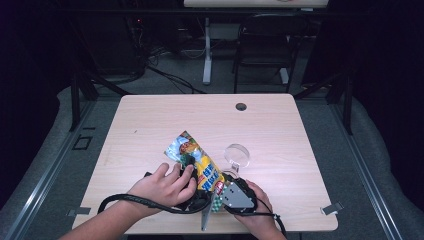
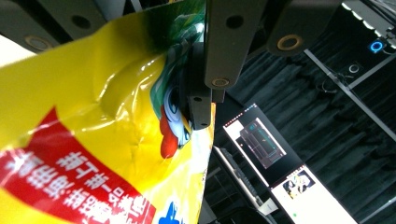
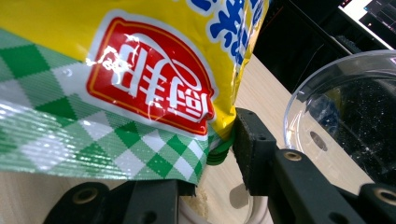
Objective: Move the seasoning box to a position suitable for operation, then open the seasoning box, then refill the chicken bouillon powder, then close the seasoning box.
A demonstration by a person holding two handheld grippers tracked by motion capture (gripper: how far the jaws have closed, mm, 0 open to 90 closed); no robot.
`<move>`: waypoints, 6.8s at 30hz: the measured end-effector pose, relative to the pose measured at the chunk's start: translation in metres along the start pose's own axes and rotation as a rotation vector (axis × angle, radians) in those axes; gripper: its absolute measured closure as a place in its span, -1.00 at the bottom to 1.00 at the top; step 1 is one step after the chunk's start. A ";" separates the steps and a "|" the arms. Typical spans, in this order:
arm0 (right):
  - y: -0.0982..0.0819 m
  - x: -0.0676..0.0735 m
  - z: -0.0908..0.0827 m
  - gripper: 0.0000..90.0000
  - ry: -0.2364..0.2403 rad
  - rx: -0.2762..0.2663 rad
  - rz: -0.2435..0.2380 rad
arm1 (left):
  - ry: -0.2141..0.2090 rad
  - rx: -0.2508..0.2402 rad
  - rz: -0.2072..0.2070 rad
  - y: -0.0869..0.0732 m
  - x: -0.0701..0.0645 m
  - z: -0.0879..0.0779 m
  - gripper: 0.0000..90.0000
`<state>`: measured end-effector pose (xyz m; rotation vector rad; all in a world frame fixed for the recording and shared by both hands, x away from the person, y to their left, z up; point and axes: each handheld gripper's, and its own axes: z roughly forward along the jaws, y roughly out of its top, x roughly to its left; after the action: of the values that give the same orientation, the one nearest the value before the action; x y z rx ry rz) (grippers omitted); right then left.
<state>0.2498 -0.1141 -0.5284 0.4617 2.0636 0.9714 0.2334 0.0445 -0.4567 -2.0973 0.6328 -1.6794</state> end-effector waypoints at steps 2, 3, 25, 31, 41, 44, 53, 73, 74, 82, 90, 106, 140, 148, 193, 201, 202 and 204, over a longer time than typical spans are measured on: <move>0.000 0.000 0.000 0.57 -0.002 0.002 0.000 | -0.008 -0.006 0.005 0.000 0.000 0.001 0.85; 0.000 0.000 0.000 0.57 -0.001 0.002 0.004 | -0.007 -0.020 -0.015 0.000 -0.001 0.001 0.85; -0.001 -0.001 0.001 0.57 -0.001 0.001 0.008 | -0.011 -0.011 0.047 0.002 0.001 0.001 0.90; -0.001 -0.001 0.001 0.58 -0.004 0.001 0.006 | -0.007 -0.015 0.053 0.002 0.001 0.001 0.90; -0.001 -0.001 0.001 0.58 -0.008 -0.005 0.009 | 0.004 -0.015 0.057 0.003 0.001 0.001 0.92; -0.001 -0.001 0.001 0.57 -0.004 -0.001 0.010 | 0.008 -0.018 0.062 0.003 0.001 0.001 0.92; -0.001 -0.001 0.000 0.57 -0.007 -0.004 0.009 | -0.003 -0.015 0.056 0.003 0.002 0.000 0.92; -0.001 -0.001 0.002 0.57 -0.004 -0.009 0.014 | -0.011 -0.015 0.064 0.003 0.003 0.000 0.93; -0.001 -0.001 0.001 0.57 -0.004 -0.003 0.011 | -0.014 -0.012 0.064 0.003 0.003 0.000 0.93; -0.001 -0.001 0.002 0.57 -0.004 -0.013 0.021 | -0.001 -0.017 0.070 0.003 0.005 0.000 0.93; -0.001 -0.001 0.003 0.57 0.005 -0.020 0.035 | -0.004 -0.013 0.069 0.003 0.006 0.000 0.93; -0.002 -0.001 0.004 0.57 0.010 -0.026 0.046 | -0.017 -0.007 0.087 0.004 0.010 -0.001 0.93; -0.003 -0.002 0.005 0.57 0.037 -0.034 0.084 | -0.020 -0.006 0.104 0.007 0.016 -0.001 0.93; -0.002 -0.002 0.005 0.57 0.036 -0.034 0.081 | -0.023 -0.006 0.108 0.006 0.016 -0.001 0.93; -0.002 -0.003 0.003 0.57 0.048 -0.023 0.080 | -0.039 0.013 0.105 0.005 0.019 -0.005 0.93; -0.002 -0.003 0.003 0.57 0.051 -0.027 0.087 | -0.037 0.018 0.120 0.006 0.020 -0.006 0.93; -0.002 -0.003 0.003 0.57 0.050 -0.026 0.086 | -0.038 0.018 0.120 0.006 0.020 -0.006 0.93; -0.002 -0.003 0.003 0.57 0.051 -0.027 0.085 | -0.037 0.018 0.121 0.006 0.021 -0.006 0.93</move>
<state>0.2540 -0.1157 -0.5294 0.5191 2.0884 1.0697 0.2309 0.0278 -0.4422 -2.0298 0.7149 -1.5712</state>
